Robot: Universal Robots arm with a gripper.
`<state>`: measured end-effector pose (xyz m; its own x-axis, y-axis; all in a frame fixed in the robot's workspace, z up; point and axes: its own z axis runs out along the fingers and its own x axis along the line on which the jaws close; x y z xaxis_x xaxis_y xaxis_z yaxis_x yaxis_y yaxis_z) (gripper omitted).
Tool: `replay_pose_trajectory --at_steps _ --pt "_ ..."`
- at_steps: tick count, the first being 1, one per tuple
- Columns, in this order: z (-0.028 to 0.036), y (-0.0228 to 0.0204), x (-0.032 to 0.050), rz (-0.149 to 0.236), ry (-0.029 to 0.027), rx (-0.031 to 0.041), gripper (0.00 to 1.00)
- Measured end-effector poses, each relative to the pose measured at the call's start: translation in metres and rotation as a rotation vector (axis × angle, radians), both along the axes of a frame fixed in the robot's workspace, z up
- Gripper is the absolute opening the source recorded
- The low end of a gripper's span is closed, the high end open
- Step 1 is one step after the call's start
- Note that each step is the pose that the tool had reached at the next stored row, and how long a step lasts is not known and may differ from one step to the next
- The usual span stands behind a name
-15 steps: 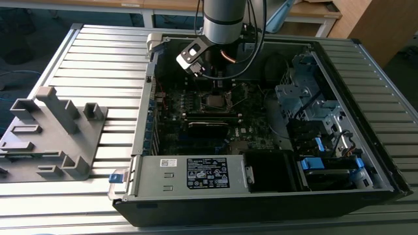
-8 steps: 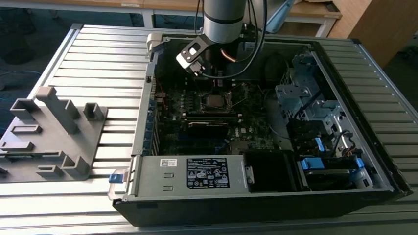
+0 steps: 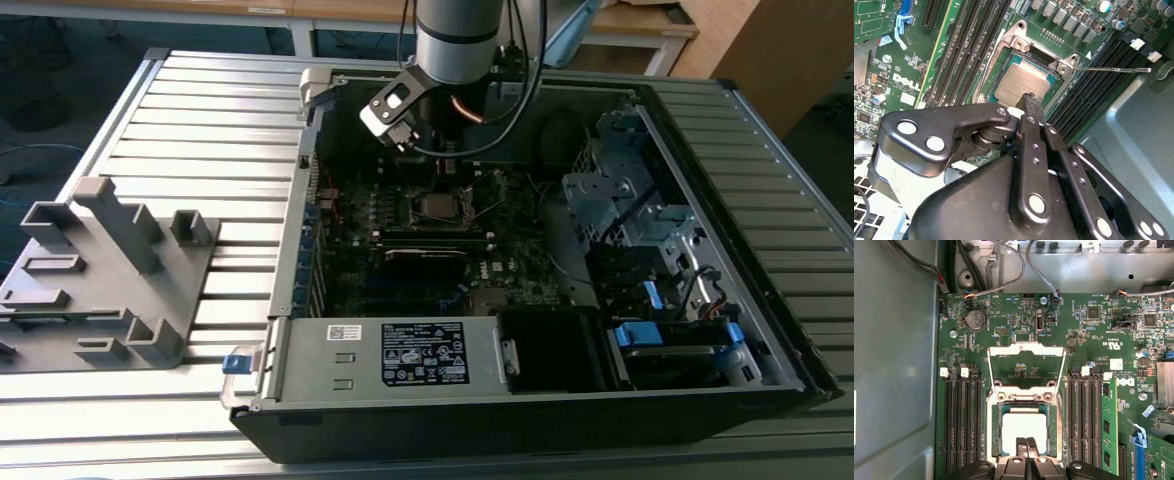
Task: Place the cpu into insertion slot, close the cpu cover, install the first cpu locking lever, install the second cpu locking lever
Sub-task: 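Close the cpu cover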
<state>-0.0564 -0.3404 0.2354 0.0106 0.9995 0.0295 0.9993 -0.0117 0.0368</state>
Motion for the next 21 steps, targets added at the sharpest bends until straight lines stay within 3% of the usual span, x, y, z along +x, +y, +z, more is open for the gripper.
replay_pose_trajectory --at_steps 21 --pt "0.0063 0.0000 0.0000 0.000 0.0000 0.0000 0.11"
